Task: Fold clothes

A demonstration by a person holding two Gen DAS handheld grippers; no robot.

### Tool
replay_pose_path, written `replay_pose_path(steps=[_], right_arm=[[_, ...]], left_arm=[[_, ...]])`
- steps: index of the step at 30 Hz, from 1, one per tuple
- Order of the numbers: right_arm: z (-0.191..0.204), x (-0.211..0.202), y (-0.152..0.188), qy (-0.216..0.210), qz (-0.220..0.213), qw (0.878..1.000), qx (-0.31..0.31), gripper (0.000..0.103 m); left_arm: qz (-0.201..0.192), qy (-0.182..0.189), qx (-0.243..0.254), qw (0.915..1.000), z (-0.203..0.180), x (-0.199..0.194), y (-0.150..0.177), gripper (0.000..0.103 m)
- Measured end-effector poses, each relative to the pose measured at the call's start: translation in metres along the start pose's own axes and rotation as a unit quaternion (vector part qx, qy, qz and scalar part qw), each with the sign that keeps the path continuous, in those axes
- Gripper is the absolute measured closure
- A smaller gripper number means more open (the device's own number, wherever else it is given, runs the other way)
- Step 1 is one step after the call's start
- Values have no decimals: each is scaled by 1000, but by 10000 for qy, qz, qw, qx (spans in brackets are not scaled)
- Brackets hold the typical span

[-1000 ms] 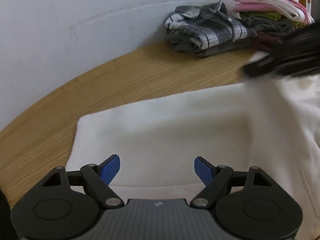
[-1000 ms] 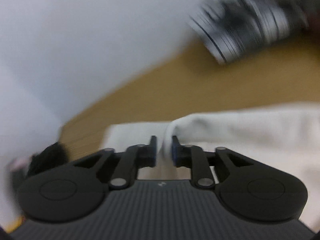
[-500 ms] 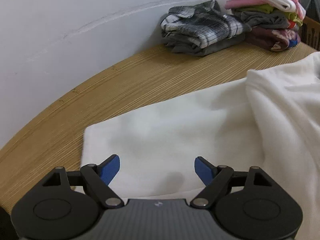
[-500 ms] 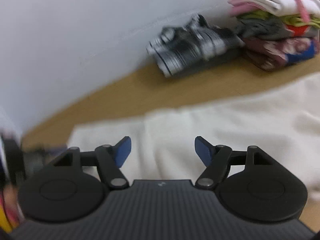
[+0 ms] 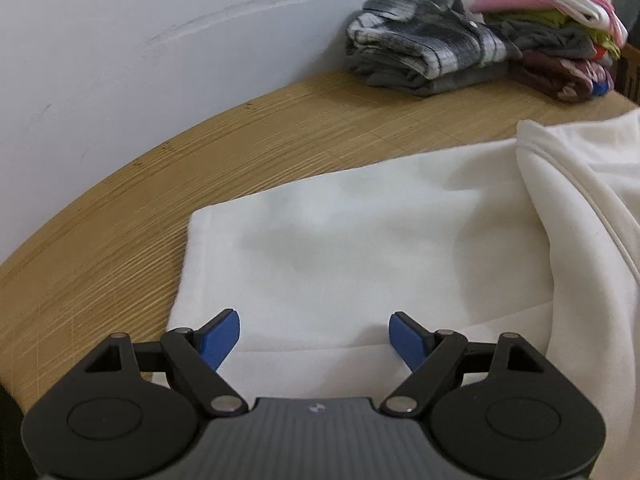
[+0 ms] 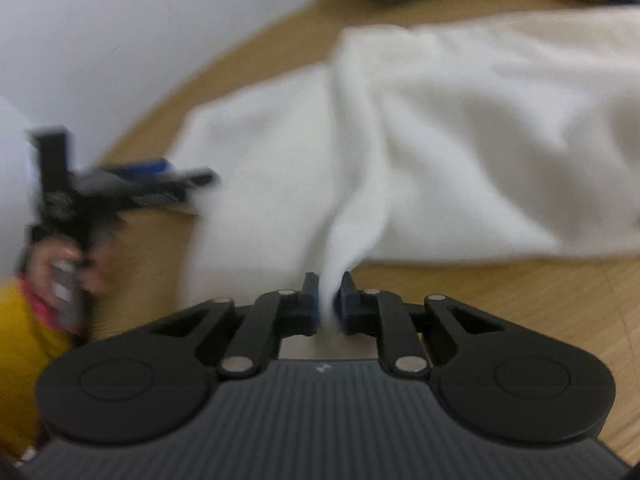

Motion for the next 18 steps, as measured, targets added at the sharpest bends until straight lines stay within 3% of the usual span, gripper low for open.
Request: replay_pose_path(steps=[6, 9, 11, 16, 18], right_arm=[[82, -5, -100, -1267, -277, 9842, -1204, 90], [115, 28, -149, -1535, -112, 9768, -1486, 89], [126, 67, -175, -1415, 93, 9790, -1465, 88], [120, 180, -215, -42, 558, 9951, -816, 81], [116, 191, -214, -11, 541, 9973, -493, 79]], left_arm=[[-87, 62, -254, 9996, 25, -3, 10, 19], [-90, 64, -394, 9992, 35, -2, 14, 19], [-92, 65, -488, 9987, 43, -1, 17, 19], [-21, 27, -728, 9973, 56, 2, 27, 19], [-20, 46, -771, 9970, 58, 0, 32, 19]])
Point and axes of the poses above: each gripper's, at about its wrist camera, not at the fingertips, and x roughly the way its jaws point, z to its left, y to its underside, the point moved 4 cm from there along x, roughly the way its jaws point, and after that the axes turned 9 degrees about z, right-handed, at the moved point
